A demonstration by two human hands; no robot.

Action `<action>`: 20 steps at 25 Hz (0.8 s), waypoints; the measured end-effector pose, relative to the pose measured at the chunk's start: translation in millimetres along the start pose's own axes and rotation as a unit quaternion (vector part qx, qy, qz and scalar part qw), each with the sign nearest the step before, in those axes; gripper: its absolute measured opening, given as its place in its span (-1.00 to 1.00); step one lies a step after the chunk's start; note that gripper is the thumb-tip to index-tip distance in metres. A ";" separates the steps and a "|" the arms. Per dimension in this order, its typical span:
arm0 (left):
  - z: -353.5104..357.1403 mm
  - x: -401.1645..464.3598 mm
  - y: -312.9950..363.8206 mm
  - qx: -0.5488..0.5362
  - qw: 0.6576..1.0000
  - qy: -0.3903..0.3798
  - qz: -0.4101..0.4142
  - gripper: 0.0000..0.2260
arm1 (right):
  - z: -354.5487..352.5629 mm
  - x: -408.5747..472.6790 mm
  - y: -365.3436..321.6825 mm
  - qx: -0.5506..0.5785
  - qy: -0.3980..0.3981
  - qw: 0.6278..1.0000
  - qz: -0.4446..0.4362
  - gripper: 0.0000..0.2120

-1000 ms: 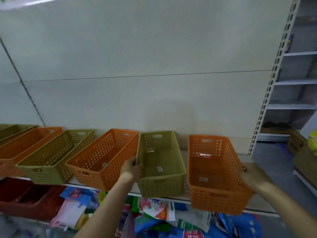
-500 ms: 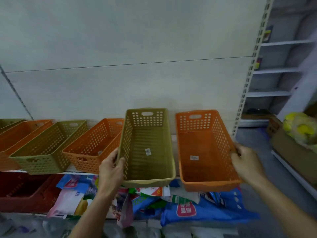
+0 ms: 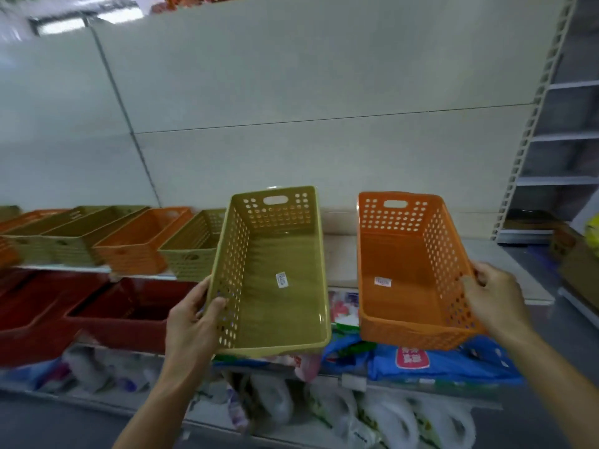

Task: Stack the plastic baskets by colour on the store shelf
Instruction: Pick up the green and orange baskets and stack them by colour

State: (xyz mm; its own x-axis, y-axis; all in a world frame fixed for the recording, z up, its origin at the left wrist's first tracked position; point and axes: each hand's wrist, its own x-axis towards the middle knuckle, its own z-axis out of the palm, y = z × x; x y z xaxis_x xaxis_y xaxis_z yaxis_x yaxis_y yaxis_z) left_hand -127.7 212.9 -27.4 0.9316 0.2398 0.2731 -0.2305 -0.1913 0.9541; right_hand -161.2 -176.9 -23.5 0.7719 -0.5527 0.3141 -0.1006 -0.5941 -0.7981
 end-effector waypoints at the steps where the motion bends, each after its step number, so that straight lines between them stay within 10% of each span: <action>1: -23.7 -0.3 0.6 0.003 1.000 0.015 0.004 -0.64 | 7.9 -9.4 -12.1 0.011 0.001 1.000 -0.003 -0.83; 10: -139.3 49.3 -7.7 0.070 0.984 0.154 0.064 -0.63 | 116.4 -7.7 -114.7 0.045 0.040 0.998 -0.021 -0.83; 20: -147.1 232.5 -30.7 0.012 0.983 0.145 0.108 -0.64 | 265.4 70.8 -180.0 0.092 0.102 0.990 -0.030 -0.79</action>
State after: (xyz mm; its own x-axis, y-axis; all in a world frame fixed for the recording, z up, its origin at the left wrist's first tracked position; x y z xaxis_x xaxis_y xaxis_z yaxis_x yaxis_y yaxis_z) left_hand 54.6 414.6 24.9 0.7417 0.4514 0.4961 -0.4047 -0.2888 0.8677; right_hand 78.2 46.1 5.9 0.6285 -0.6376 0.4454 0.0722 -0.5224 -0.8497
